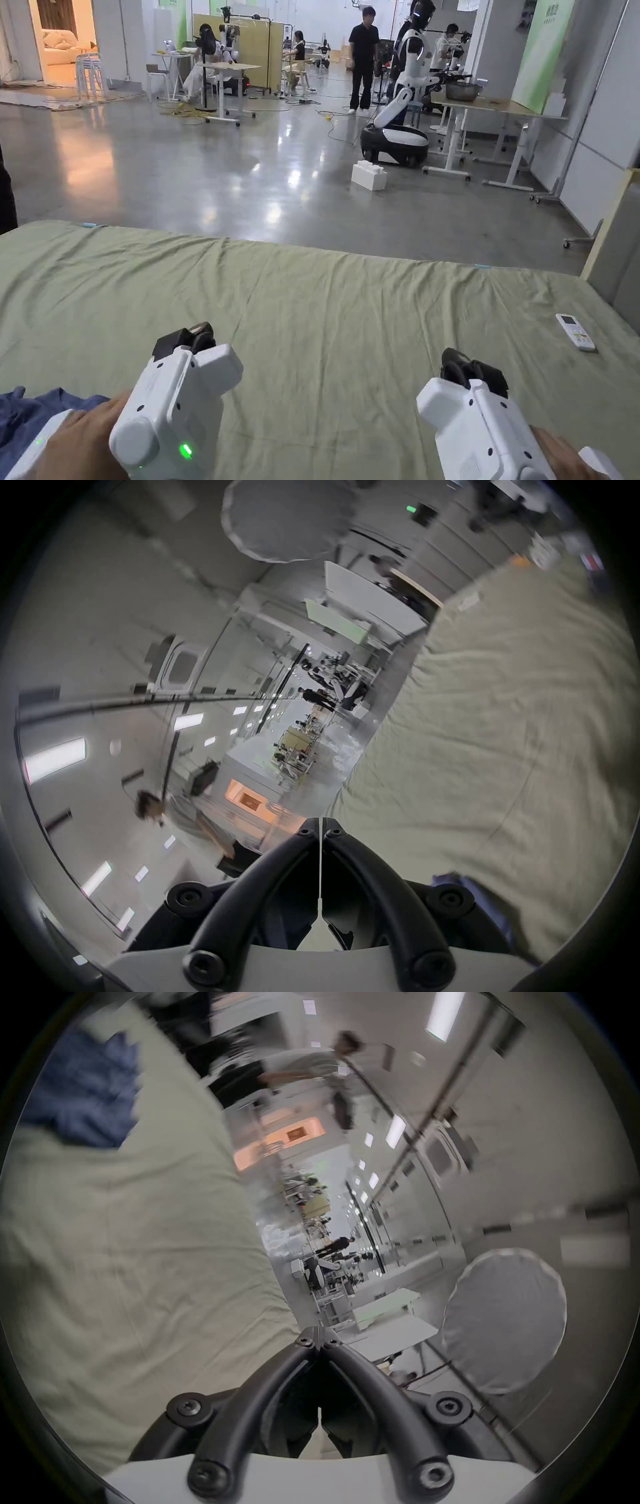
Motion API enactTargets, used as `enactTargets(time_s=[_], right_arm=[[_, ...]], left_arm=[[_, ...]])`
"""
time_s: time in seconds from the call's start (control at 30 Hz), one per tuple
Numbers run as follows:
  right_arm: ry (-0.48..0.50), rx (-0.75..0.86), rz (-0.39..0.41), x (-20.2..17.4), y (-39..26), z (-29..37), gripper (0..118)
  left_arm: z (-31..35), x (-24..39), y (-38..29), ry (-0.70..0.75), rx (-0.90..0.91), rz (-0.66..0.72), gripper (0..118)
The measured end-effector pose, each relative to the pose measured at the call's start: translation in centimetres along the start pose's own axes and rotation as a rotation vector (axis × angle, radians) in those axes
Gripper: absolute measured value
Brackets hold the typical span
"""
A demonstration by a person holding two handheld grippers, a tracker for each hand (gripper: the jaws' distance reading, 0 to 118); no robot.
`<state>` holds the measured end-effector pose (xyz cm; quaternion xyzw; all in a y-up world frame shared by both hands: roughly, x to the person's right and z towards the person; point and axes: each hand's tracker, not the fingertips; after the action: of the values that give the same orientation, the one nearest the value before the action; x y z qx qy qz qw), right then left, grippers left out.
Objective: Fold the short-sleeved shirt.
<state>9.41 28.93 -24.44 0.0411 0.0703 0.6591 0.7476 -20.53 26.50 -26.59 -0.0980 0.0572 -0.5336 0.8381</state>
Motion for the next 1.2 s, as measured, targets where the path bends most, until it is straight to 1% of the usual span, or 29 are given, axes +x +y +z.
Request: enactTargets(time_s=[0.03, 0.07, 0.1, 0.17, 0.2, 0.23, 0.3, 0.33, 0.37, 0.4, 0.43, 0.47, 0.5, 0.53, 0.6, 0.77, 0.87, 0.93, 1.03, 1.1, 1.2], right_arm=[[0.011, 0.004, 0.045, -0.3, 0.3, 0.3, 1], [0.004, -0.004, -0.016, -0.2, 0.7, 0.7, 1], [0.078, -0.023, -0.109, -1.7, -1.7, -2.1, 1], [0.079, -0.061, -0.254, -1.8, -2.1, -3.2, 1], [0.075, -0.09, -0.382, -1.4, -2.2, -3.8, 1], [0.031, -0.096, -0.491, -0.6, -2.0, -2.6, 1], [0.015, -0.156, -0.774, 0.2, -2.5, -2.7, 1], [0.006, -0.172, -0.867, 0.4, -2.8, -2.9, 1], [-0.014, -0.192, -1.003, 0.7, -3.1, -2.6, 1], [-0.029, -0.222, -1.113, 0.8, -3.5, -2.6, 1], [-0.032, -0.252, -1.217, 0.9, -4.0, -2.7, 1], [-0.002, -0.318, -1.375, 0.3, -4.7, -2.7, 1], [-0.041, -0.347, -1.417, 0.6, -4.7, -2.1, 1], [-0.086, -0.303, -1.404, 0.9, -4.7, -2.0, 1], [-0.103, -0.318, -1.439, 0.9, -5.2, -1.5, 1], [-0.119, -0.301, -1.434, 1.3, -4.8, -1.0, 1], [-0.122, -0.294, -1.418, 1.4, -4.5, -0.9, 1], [-0.12, -0.288, -1.392, 1.4, -4.1, -0.8, 1], [-0.106, -0.269, -1.347, 1.5, -3.4, -0.7, 1], [-0.094, -0.262, -1.345, 1.2, -3.0, -0.6, 1], [-0.071, -0.249, -1.329, 0.9, -2.3, -0.7, 1]], left_arm=[[0.6, 0.0, 0.0, 0.004, 0.008, 0.001, 1], [0.7, 0.0, -0.1, 0.001, 0.008, 0.007, 1], [0.6, -0.1, -0.1, 0.003, 0.006, 0.037, 1], [0.8, -0.7, 0.1, -0.004, 0.003, 0.191, 1], [0.9, -1.2, 0.1, -0.009, -0.004, 0.308, 1], [0.9, -1.6, 0.0, -0.007, 0.0, 0.432, 1], [1.1, -2.8, 0.0, -0.017, -0.004, 0.709, 1], [1.1, -3.1, -0.2, -0.018, -0.002, 0.8, 1], [1.2, -3.3, -0.4, -0.02, 0.002, 0.91, 1], [1.2, -3.6, -0.7, -0.015, 0.002, 1.023, 1], [1.6, -3.7, -0.5, -0.01, -0.003, 1.063, 1], [1.7, -3.8, -0.6, -0.009, -0.014, 1.117, 1], [1.7, -3.8, -0.8, -0.006, -0.02, 1.164, 1], [1.7, -3.9, -1.0, -0.004, -0.025, 1.207, 1], [1.5, -3.8, -1.0, -0.002, -0.022, 1.188, 1], [1.6, -4.1, -1.6, -0.003, 0.014, 1.271, 1], [1.9, -4.5, -1.5, -0.001, 0.022, 1.273, 1], [2.1, -4.7, -1.5, -0.011, 0.035, 1.253, 1], [2.9, -5.1, -1.7, -0.046, 0.039, 1.189, 1], [3.6, -5.5, -2.4, -0.064, -0.01, 1.133, 1], [5.1, -6.1, -4.7, -0.068, -0.072, 1.122, 1]])
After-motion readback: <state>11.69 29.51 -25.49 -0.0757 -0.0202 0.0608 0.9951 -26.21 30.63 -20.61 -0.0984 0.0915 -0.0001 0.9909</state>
